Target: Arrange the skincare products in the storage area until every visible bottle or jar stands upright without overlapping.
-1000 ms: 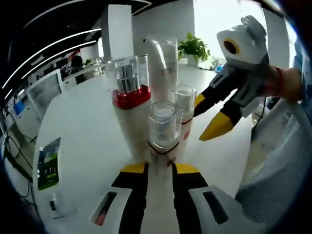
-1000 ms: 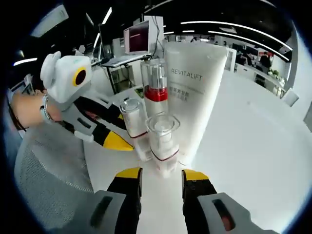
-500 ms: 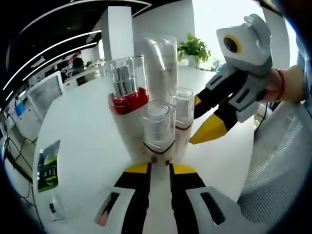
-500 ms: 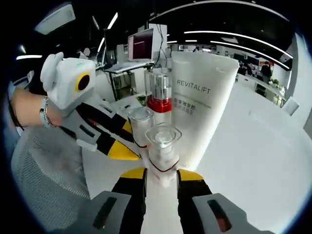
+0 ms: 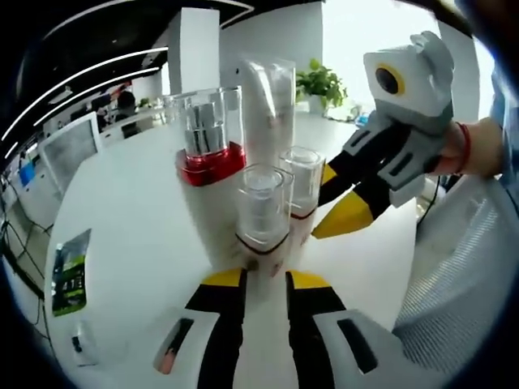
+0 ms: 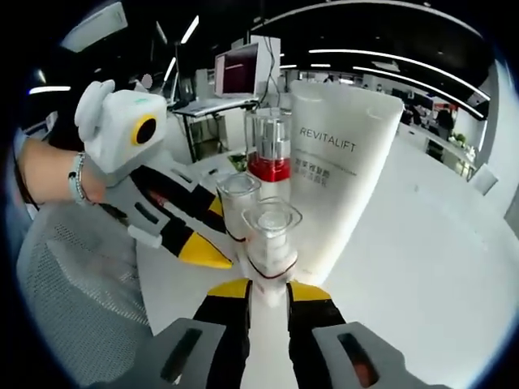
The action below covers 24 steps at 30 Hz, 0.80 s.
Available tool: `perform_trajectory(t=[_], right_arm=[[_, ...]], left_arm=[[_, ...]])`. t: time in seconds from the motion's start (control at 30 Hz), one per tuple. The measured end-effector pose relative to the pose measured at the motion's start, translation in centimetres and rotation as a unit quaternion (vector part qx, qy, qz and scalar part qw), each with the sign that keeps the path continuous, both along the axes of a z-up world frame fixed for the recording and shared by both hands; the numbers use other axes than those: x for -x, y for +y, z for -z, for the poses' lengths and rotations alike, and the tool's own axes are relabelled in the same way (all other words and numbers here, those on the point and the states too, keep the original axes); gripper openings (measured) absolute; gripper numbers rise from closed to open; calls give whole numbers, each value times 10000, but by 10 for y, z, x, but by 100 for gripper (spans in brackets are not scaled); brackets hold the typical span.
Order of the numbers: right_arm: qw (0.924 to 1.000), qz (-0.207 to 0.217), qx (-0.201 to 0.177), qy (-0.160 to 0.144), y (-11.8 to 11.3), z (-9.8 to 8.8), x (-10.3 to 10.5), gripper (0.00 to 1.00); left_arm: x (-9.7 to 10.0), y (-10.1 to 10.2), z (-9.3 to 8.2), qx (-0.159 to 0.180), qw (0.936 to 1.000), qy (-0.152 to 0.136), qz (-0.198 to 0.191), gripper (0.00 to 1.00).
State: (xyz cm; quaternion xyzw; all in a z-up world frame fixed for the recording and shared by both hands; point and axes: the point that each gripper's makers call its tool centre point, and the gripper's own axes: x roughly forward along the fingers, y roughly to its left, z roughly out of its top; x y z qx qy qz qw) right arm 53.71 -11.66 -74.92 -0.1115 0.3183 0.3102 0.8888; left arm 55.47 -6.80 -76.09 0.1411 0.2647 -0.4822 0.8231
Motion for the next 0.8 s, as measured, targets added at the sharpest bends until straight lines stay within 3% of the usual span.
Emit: perform_trajectory(t=[0.3,0.33,0.47,0.53,0.57,0.67,0.73,0.8], right_arm=[[10000,-60,28,17,1,0,1,12],[9999,-97,62,64,1,2,3,13],[9976,-255,333,554,-3,18,18,17],[9962,-346,376,708,-2,24,25,21],[9944,-428,431,870,-1,28,32,22],[9924,-625,458,957,6,31,40,21],[9915,-820,397,934,16,30,45,21],[9903,-959,333,949,25,31,49,21]], left_arm=[[3,1,5,-31,9998,216,43,22],[8,4,10,-141,9990,406,89,23],[6,13,13,-364,9983,462,53,24],[6,22,13,-456,9967,668,-85,25],[2,27,10,-438,9963,703,-212,25],[-14,43,0,-216,9948,663,-740,26],[-25,58,-8,43,9893,784,-1232,26],[-40,76,-16,324,9795,819,-1812,27]])
